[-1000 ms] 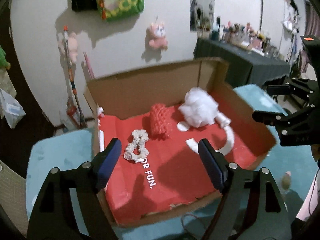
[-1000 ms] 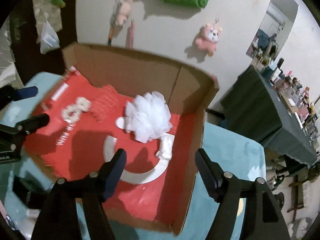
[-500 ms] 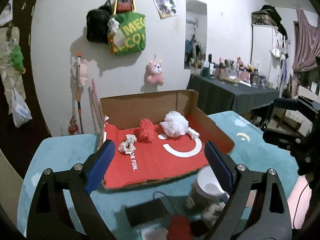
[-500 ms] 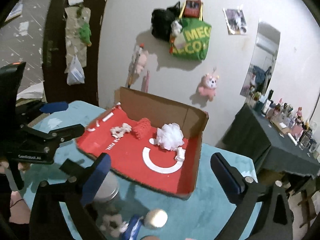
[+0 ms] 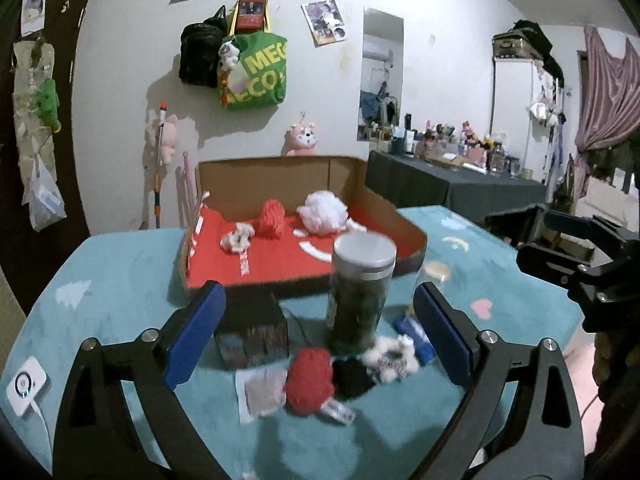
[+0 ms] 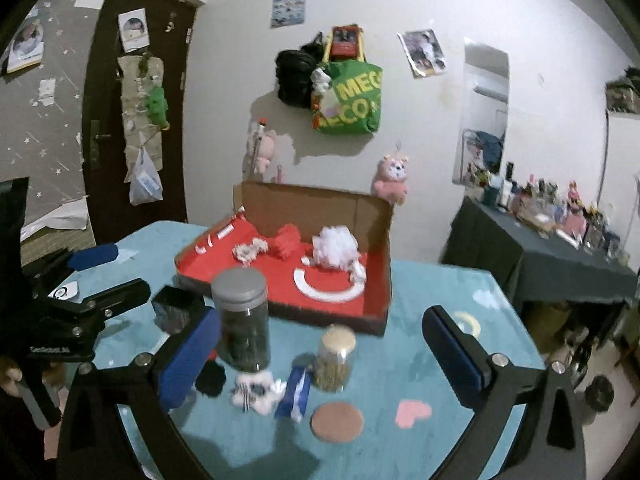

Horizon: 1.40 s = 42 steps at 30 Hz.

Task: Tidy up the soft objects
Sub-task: 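Withdraw both tools from the box toward the remaining items, then grasp the white tissue with the left tool while the right grasps the tan cork coaster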

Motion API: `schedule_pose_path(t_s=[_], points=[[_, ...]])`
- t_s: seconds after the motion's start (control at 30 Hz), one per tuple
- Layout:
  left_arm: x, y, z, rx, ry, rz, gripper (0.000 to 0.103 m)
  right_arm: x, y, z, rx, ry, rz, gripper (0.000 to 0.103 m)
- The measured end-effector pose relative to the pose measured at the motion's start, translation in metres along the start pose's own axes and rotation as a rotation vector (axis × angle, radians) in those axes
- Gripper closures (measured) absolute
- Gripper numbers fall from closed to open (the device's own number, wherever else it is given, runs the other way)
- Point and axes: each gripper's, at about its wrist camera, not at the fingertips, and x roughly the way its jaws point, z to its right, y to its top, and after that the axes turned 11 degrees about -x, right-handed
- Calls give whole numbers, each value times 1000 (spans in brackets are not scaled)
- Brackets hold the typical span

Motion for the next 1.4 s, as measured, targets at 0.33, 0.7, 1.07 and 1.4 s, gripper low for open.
schedule_pose_path(t_s=[0.33, 0.7, 1.07, 1.4], points=[[20, -47, -4, -21, 35, -95, 7, 23, -62, -9, 53, -6, -94, 0], [36, -71, -8, -37, 62, -164, 7, 45, -96, -12, 89, 11, -174, 0], [42, -67, -32, -60, 111, -188, 7, 57, -104, -8, 101, 20, -215, 0], [61, -60, -73, -98, 143, -275, 7, 80, -113, 5, 115, 40, -284, 0]])
